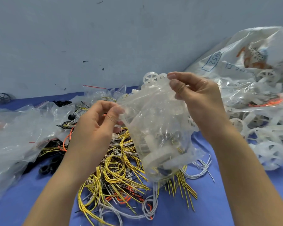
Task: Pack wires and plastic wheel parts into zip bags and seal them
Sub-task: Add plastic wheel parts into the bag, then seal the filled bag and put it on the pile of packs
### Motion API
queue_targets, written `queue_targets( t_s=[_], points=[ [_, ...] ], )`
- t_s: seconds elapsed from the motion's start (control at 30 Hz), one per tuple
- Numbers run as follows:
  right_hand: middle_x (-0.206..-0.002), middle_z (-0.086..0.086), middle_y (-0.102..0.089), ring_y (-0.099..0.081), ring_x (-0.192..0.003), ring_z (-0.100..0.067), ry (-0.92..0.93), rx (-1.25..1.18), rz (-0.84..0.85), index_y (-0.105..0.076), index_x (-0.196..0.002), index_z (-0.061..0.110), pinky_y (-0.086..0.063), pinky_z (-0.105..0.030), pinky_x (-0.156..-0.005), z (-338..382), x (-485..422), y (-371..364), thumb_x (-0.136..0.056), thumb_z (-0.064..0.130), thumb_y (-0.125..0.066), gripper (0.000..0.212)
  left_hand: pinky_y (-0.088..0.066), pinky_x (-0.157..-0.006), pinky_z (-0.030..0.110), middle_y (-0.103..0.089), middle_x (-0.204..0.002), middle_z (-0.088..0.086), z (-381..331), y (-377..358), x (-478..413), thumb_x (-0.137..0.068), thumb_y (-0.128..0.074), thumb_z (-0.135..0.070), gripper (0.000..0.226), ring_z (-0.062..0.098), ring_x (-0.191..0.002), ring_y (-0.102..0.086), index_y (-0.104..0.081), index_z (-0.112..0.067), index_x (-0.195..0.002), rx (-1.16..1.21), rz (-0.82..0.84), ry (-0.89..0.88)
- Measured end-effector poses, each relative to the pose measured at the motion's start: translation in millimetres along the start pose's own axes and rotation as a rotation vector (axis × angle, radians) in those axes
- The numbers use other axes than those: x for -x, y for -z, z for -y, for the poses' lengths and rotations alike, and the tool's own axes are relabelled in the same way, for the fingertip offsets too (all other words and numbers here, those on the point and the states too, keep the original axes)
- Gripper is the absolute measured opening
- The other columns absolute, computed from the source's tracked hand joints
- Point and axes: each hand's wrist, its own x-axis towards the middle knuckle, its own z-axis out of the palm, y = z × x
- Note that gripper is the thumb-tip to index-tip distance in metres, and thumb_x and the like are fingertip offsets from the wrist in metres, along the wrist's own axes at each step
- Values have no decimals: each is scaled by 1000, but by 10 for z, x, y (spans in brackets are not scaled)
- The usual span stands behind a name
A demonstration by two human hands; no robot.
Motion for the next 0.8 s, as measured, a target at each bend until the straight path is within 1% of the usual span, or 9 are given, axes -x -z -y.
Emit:
queue_targets(
  t_s=[0.17, 0.27, 0.37, 0.4, 0.47, 0.53, 0.57, 0.67, 0.8],
  points=[
    [-78, 20, -71, -54, -64, -1, -21, 14, 5, -75, -93, 30, -48, -13, -66, 13, 9, 9, -90, 17, -71, 14, -61, -71, 33, -73, -95, -9, 13, 6, -21, -91, -53, -42, 20, 10, -82, -70, -64, -25, -96, -14, 5, 2],
    [-73, 20, -68, -54, -64, -2, -25, 15, -5, -75, -93, 30, -47, -11, -63, 31, 6, 16, -90, 17, -71, 14, -59, -71, 26, -73, -91, -9, -2, -6, -54, -89, -54, -42, 21, 9, -80, -70, -64, -24, -95, -7, 9, 7],
    [-71, 17, -64, -53, -64, -3, -43, -10, -30, -75, -95, 28, -44, -10, -58, 52, 15, 18, -91, 17, -70, 12, -57, -64, 21, -70, -80, -8, -89, 12, -86, -92, -58, -33, 11, 9, -71, -66, -65, -26, -93, -35, 12, -5],
    [-72, 15, -64, -52, -64, -4, -48, -44, -42, -75, -95, 27, -44, -11, -59, 77, 7, 26, -91, 17, -70, 12, -53, -59, 17, -68, -77, -8, -159, 44, -93, -93, -59, -33, 8, 7, -65, -63, -66, -29, -92, -69, 7, -52],
    [-74, 13, -65, -52, -64, -7, -40, -152, -71, -75, -97, 24, -47, -17, -65, 130, -37, 67, -91, 16, -70, 11, -48, -52, 15, -65, -75, -10, -354, 120, -109, -93, -61, -40, 6, 5, -59, -60, -66, -36, -93, -168, -33, -247],
    [-79, 12, -68, -55, -70, -7, -22, -240, -104, -75, -98, 23, -50, -21, -71, 156, -86, 113, -91, 17, -70, 11, -48, -54, 18, -64, -79, -15, -529, 110, -118, -93, -59, -43, 6, 8, -64, -62, -64, -41, -95, -232, -84, -440],
    [-80, 11, -69, -57, -72, -6, -30, -245, -120, -74, -100, 23, -50, -21, -73, 139, -80, 111, -92, 15, -69, 12, -47, -58, 16, -63, -79, -18, -553, 65, -109, -95, -57, -40, 5, 7, -68, -62, -62, -39, -94, -264, -83, -471],
    [-76, 9, -66, -57, -69, -6, -110, -169, -134, -70, -105, 18, -50, -20, -72, 14, 46, 29, -93, 11, -65, 15, -42, -62, 15, -60, -74, -20, -438, -47, -37, -95, -59, -24, 9, -2, -69, -57, -62, -32, -92, -366, -23, -355],
    [-75, 12, -60, -52, -67, -8, -81, -153, -124, -72, -99, 24, -47, -20, -66, 34, 61, 19, -92, 15, -68, 12, -48, -60, 21, -63, -81, -16, -403, 83, -102, -93, -56, -37, 8, 6, -67, -61, -62, -35, -97, -336, -99, -346]
  ],
)
